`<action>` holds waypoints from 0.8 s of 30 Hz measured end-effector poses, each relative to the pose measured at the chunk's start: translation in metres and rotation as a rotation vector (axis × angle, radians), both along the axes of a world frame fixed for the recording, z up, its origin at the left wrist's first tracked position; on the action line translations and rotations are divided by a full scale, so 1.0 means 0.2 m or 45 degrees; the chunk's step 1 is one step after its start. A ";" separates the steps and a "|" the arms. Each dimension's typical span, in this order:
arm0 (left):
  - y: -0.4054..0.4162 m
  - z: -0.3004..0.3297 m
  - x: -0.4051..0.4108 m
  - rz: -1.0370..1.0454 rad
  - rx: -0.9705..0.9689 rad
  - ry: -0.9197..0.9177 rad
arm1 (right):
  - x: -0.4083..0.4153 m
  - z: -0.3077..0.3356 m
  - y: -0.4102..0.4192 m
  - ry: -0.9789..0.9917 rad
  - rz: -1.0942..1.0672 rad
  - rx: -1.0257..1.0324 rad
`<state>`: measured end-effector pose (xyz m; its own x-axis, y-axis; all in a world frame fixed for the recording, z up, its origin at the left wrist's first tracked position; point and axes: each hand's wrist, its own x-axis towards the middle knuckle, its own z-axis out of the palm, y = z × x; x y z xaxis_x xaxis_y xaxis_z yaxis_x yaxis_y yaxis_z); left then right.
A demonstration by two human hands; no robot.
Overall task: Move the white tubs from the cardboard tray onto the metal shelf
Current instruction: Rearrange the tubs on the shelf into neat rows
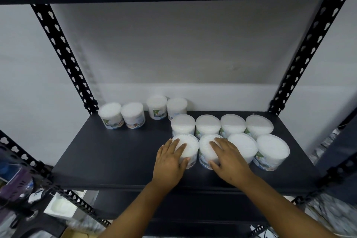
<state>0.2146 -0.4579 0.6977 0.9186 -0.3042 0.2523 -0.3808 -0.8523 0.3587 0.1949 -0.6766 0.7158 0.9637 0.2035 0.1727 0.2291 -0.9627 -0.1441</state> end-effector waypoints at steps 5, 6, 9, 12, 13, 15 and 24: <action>0.01 0.00 0.01 -0.035 0.005 0.030 | 0.00 0.01 0.00 0.055 0.010 0.034; 0.01 0.01 0.01 -0.035 0.009 0.038 | 0.00 0.01 0.00 0.062 0.010 0.037; 0.01 0.00 0.01 -0.038 0.024 0.056 | 0.01 0.02 0.00 0.072 0.017 0.058; 0.01 0.00 0.01 -0.042 0.030 0.062 | 0.01 0.02 -0.01 0.064 0.020 0.072; 0.02 -0.01 0.02 -0.042 0.032 0.062 | 0.01 0.02 -0.01 0.056 0.022 0.083; 0.02 0.00 0.02 -0.043 0.029 0.065 | 0.00 0.02 -0.01 0.050 0.031 0.087; 0.02 0.01 0.02 -0.045 0.061 0.068 | 0.01 0.03 -0.02 0.084 0.051 0.093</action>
<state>0.2183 -0.4534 0.6991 0.9188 -0.3474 0.1872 -0.3923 -0.8554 0.3383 0.1967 -0.6802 0.7215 0.9649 0.2313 0.1247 0.2548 -0.9393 -0.2296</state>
